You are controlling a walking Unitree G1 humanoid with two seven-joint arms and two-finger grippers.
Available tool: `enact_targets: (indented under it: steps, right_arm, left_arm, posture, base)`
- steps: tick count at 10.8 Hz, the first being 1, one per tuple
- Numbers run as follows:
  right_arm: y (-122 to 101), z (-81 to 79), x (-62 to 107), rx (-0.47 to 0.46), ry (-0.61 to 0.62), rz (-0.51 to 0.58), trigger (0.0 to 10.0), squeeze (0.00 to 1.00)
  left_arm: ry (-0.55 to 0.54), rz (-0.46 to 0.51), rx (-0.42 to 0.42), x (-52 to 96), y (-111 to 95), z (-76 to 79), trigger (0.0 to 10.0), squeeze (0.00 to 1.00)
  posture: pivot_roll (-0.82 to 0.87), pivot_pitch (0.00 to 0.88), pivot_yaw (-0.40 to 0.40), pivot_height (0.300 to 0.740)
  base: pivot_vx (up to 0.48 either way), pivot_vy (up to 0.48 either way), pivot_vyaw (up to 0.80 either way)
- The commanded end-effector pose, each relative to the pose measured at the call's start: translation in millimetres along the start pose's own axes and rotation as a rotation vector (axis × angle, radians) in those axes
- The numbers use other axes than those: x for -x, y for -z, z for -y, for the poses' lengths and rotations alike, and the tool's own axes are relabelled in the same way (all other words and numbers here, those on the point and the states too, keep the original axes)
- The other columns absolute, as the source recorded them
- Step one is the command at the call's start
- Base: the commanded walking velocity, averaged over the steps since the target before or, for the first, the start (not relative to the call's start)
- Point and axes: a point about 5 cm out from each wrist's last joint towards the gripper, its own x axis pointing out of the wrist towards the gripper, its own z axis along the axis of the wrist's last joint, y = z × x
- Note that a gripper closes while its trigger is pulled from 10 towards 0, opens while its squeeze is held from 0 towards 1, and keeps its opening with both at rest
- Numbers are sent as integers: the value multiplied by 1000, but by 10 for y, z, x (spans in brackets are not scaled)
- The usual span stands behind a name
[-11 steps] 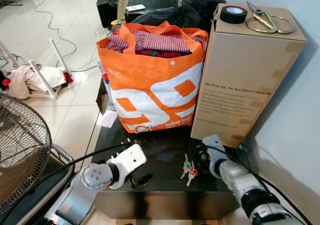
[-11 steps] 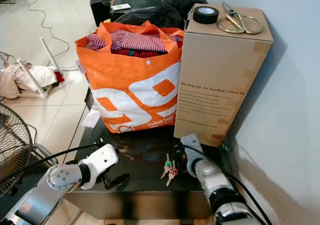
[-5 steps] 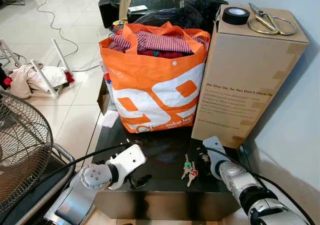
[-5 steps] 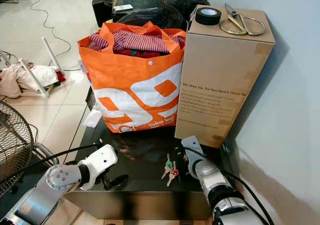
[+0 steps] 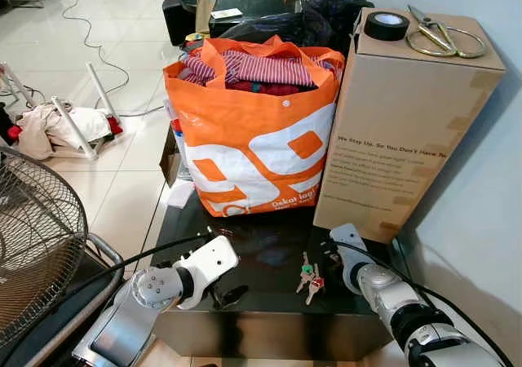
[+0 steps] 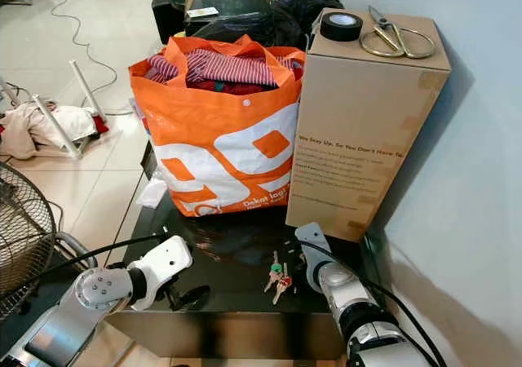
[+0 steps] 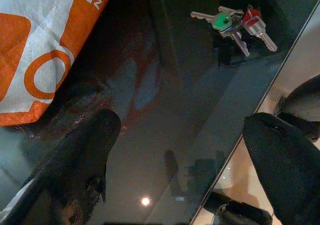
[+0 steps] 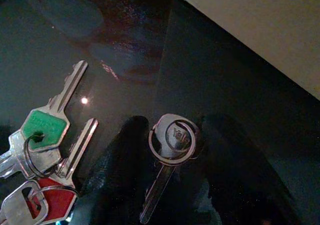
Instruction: Hang keys on a hook
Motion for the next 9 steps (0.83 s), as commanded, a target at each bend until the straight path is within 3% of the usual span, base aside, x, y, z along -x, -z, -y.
enact_targets:
  steps: [1, 7, 9]
  right_arm:
    - [49, 62, 12, -21, 15, -22, 0, 0]
    - [-42, 138, 45, -40, -24, 54, 0, 0]
    - [-77, 290, 135, -125, -44, 134, 0, 0]
  left_arm:
    - [3, 4, -17, 1, -32, -10, 10000, 0]
    - [2, 12, -22, -44, -56, -34, 10000, 0]
    - [-19, 17, -29, -46, -78, -106, 10000, 0]
  posture:
    - [-80, 0, 36, 740]
    - [-79, 0, 37, 740]
    - [-68, 0, 38, 740]
  base:
    - [0, 0, 0]
    - [0, 0, 0]
    - [0, 0, 0]
